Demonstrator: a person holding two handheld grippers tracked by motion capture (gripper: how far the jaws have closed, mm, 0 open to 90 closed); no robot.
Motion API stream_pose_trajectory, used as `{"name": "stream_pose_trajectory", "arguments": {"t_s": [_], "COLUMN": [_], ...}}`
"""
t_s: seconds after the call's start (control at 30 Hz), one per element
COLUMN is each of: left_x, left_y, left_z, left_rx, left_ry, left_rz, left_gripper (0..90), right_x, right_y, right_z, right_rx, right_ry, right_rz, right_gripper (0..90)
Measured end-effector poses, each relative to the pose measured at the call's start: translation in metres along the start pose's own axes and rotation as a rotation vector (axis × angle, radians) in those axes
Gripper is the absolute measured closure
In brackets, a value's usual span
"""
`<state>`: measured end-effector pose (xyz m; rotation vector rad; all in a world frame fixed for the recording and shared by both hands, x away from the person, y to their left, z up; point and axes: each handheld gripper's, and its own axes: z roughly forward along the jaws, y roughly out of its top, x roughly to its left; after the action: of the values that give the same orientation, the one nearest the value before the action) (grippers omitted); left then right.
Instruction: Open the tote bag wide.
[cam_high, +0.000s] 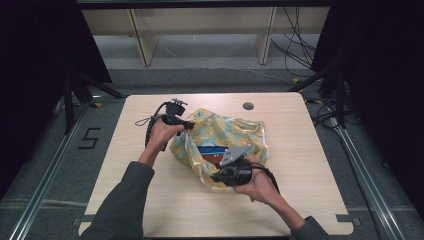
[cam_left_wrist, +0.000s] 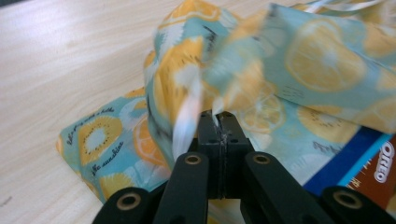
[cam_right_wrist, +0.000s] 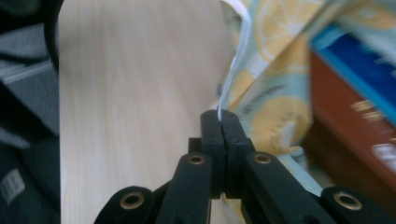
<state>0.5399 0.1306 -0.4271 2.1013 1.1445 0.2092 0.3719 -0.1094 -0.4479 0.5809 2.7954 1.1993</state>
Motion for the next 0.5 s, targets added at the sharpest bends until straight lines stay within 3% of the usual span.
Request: {"name": "stream_pose_trajectory", "arguments": {"t_s": [0.07,0.1,0.2,0.27,0.37,0.4,0.43,0.5], "left_x": [0.007,0.009,0.009,0.006,0.004,0.004,0.003,-0.001], "left_y": [-0.002,-0.003,-0.005,-0.005,-0.004,-0.003,-0.003,-0.005], "left_z": [0.004,0.005,0.007,0.007,0.000,-0.002,-0.005,-0.012], "left_rx": [-0.012,-0.012,0.005,0.000,-0.006,-0.012,-0.006,0.000], "left_ry": [-0.020,-0.029,0.008,-0.005,0.012,0.011,0.005,0.010], "left_rz": [-0.043,-0.062,-0.047,-0.040,-0.014,-0.016,-0.010,0.018], "left_gripper": [89.4,89.4,89.4,89.3,88.3,86.9,83.5,77.8], "right_x": [0.009,0.012,0.017,0.016,0.011,0.009,0.005,-0.003], "right_y": [-0.005,-0.006,-0.009,-0.011,-0.007,-0.004,0.000,0.007], "right_z": [0.009,0.013,0.030,0.036,0.023,0.015,0.005,-0.018], "right_rx": [0.007,0.036,0.078,0.094,0.046,0.012,-0.040,-0.099], "right_ry": [0.002,0.008,0.032,0.049,0.051,0.044,0.025,0.017], "right_rz": [-0.020,-0.027,-0.031,-0.026,-0.006,0.010,-0.004,0.008], "right_gripper": [90.0,90.0,90.0,90.0,82.1,76.9,70.7,65.4]}}
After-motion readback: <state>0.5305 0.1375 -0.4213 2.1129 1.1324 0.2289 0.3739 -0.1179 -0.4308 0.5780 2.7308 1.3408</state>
